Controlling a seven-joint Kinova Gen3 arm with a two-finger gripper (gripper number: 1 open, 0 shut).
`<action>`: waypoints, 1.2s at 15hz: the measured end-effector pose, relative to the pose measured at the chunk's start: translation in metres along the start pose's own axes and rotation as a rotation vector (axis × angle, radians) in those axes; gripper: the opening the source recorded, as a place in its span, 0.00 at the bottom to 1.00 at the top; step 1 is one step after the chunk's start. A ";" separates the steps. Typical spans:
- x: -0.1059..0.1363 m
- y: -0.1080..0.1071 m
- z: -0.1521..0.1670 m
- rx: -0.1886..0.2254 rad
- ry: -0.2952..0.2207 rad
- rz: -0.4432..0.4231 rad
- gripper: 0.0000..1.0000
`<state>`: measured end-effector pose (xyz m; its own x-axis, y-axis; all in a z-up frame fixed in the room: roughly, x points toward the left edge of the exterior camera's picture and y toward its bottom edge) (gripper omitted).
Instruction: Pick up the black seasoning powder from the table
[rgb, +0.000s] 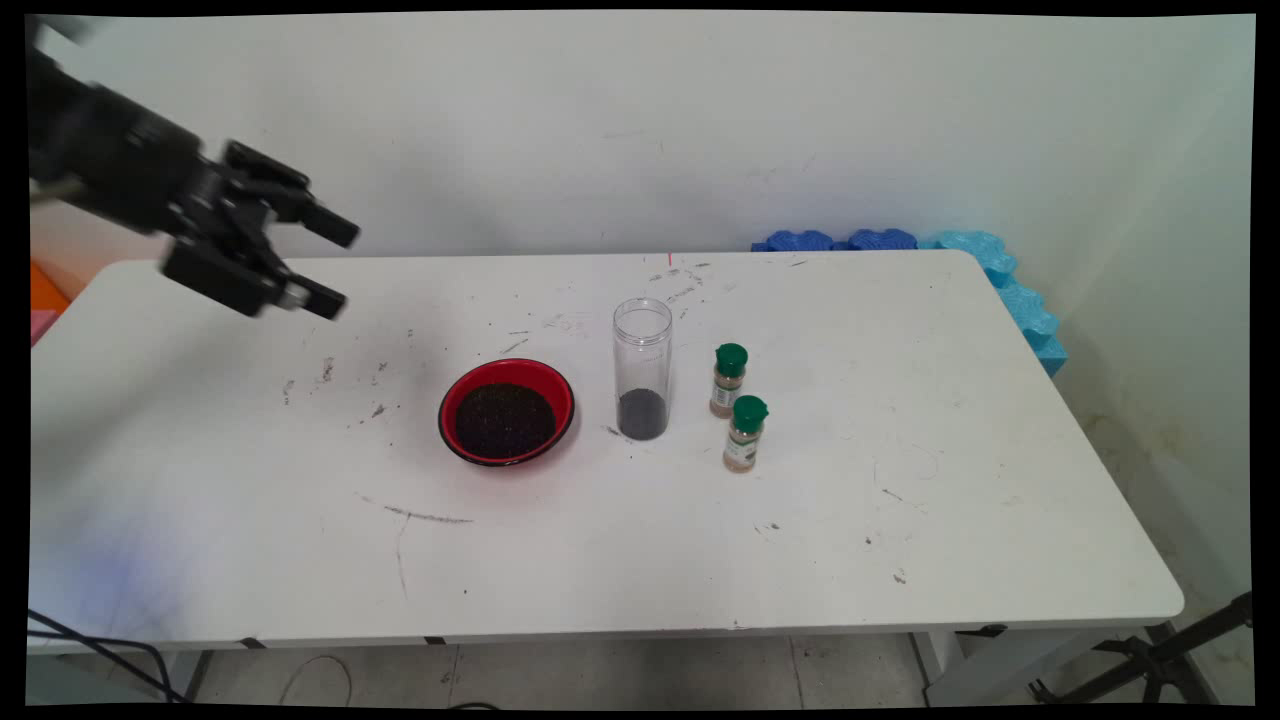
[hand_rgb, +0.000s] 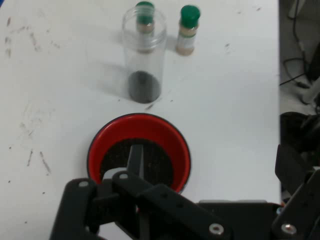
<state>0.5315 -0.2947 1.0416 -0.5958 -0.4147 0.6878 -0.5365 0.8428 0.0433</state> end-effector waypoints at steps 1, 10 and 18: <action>-0.005 -0.004 0.013 0.011 -0.006 -0.006 1.00; -0.026 -0.028 0.115 0.039 0.024 -0.045 1.00; -0.030 -0.048 0.201 -0.006 0.064 -0.037 1.00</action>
<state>0.4549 -0.3921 0.8730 -0.5360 -0.4227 0.7308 -0.5538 0.8294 0.0736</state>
